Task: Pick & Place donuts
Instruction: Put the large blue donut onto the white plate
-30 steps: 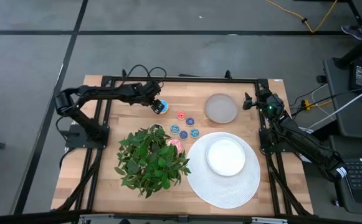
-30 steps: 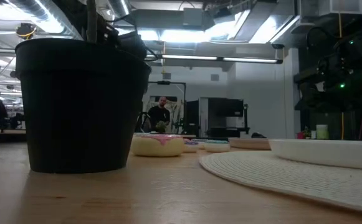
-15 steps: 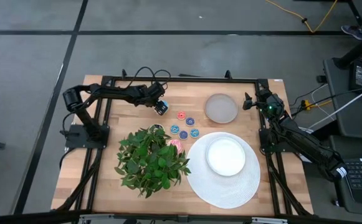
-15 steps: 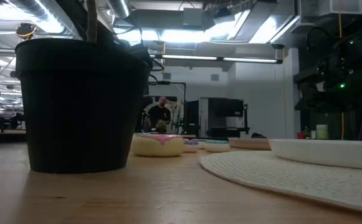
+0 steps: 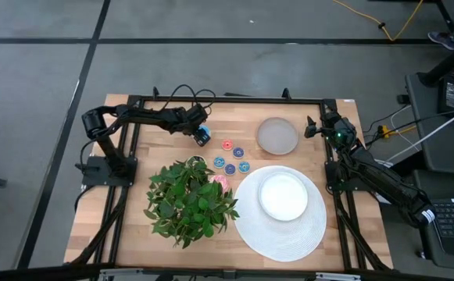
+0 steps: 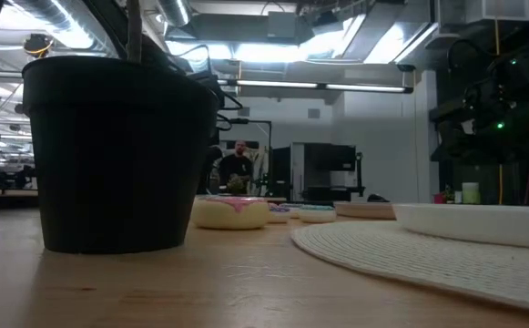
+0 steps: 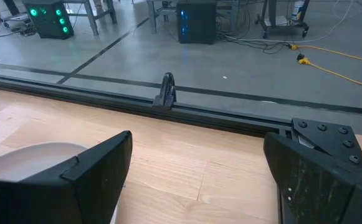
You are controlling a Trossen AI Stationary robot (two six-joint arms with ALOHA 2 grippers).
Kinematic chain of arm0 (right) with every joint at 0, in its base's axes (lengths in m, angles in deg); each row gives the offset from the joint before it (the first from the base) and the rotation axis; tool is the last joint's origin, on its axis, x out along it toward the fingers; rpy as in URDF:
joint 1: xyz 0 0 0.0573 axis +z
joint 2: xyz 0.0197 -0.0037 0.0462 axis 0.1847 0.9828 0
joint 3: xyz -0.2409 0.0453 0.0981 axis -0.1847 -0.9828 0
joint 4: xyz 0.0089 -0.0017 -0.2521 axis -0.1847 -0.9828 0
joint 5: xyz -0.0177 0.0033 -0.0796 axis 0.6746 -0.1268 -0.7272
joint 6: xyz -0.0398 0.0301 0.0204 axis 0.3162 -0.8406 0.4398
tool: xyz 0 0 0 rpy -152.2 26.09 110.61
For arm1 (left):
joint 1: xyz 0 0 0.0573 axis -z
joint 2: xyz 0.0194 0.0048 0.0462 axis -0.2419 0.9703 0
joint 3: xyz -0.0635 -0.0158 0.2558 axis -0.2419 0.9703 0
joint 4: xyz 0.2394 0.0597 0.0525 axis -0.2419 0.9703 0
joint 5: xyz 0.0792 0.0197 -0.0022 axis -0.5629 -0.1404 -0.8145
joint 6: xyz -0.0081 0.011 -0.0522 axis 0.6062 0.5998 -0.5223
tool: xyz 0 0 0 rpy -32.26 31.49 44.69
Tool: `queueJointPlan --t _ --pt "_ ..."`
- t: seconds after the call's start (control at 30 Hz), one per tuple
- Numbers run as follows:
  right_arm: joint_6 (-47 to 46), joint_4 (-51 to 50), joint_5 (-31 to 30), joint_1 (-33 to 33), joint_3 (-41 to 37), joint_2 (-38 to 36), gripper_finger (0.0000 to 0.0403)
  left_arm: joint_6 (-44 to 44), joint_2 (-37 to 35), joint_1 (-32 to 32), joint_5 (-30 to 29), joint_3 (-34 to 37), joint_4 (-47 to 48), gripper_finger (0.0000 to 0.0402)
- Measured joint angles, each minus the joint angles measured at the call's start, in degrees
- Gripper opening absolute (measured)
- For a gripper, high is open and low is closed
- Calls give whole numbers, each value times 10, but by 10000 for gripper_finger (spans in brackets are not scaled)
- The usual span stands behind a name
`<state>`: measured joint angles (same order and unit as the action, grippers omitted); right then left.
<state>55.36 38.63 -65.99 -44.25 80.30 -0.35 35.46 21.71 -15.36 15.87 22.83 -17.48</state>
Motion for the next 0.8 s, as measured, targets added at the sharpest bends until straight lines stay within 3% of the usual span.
queueJointPlan --t 0.5,0.63,0.8 --pt "0 0 0 0 0 0 362 24 0 0 12 0 7 40" --pt "0 0 0 0 0 0 362 24 -7 0 17 0 16 17" --pt "0 0 0 0 0 0 362 25 -39 0 22 0 36 15"
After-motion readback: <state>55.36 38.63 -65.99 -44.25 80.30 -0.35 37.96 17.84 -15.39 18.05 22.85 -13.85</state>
